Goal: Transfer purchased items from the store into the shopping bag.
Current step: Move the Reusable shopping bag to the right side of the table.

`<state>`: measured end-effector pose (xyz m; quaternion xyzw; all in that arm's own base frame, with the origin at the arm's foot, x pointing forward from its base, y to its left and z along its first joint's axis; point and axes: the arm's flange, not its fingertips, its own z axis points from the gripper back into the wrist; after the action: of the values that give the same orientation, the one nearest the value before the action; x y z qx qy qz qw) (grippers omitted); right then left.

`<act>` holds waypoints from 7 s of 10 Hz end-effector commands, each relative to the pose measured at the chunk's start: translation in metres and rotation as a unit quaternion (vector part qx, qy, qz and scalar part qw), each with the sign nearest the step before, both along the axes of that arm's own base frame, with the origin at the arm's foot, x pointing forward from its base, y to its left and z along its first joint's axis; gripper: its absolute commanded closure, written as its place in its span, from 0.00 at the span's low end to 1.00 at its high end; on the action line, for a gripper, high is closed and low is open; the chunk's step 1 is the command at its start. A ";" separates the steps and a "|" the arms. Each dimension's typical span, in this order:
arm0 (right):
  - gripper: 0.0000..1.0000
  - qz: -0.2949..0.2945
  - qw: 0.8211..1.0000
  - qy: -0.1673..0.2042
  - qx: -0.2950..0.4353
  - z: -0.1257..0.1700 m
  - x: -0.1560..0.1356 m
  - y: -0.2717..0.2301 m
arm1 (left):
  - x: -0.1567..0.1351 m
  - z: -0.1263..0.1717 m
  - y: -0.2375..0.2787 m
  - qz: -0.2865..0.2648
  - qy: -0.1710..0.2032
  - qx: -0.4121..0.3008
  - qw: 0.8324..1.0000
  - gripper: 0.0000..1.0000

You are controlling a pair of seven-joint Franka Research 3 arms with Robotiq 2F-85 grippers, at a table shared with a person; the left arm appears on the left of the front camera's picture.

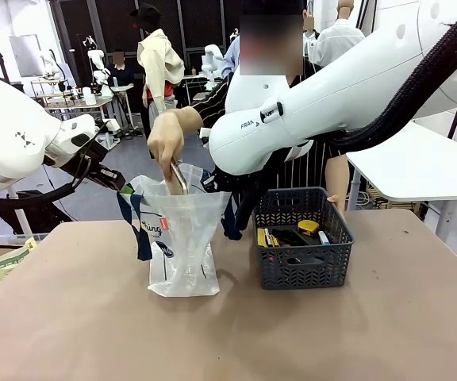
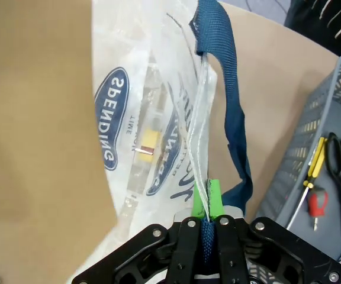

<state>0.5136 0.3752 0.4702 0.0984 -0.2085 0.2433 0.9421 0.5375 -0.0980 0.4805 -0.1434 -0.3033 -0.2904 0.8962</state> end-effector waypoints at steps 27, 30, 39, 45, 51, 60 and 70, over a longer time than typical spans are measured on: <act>1.00 -0.002 1.000 0.002 0.003 0.001 -0.001 -0.002 | 0.001 0.001 0.003 -0.003 -0.004 0.004 1.000 1.00; 1.00 -0.002 1.000 0.002 0.003 0.001 -0.001 -0.002 | 0.001 0.001 0.003 -0.003 -0.004 0.004 1.000 1.00; 1.00 -0.002 1.000 0.002 0.003 0.001 -0.001 -0.002 | 0.001 0.001 0.003 -0.003 -0.004 0.004 1.000 1.00; 1.00 -0.002 1.000 0.002 0.003 0.001 -0.001 -0.002 | 0.001 0.001 0.003 -0.003 -0.004 0.004 1.000 1.00; 1.00 -0.002 1.000 0.002 0.003 0.001 -0.001 -0.002 | 0.001 0.001 0.003 -0.003 -0.004 0.004 1.000 1.00; 1.00 -0.002 1.000 0.002 0.003 0.001 -0.001 -0.002 | 0.001 0.001 0.003 -0.003 -0.004 0.004 1.000 1.00; 1.00 -0.002 1.000 0.002 0.003 0.001 -0.001 -0.002 | 0.001 0.001 0.003 -0.003 -0.004 0.004 1.000 1.00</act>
<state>0.5137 0.3750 0.4703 0.0983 -0.2086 0.2432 0.9422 0.5375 -0.0975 0.4801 -0.1433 -0.3030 -0.2900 0.8964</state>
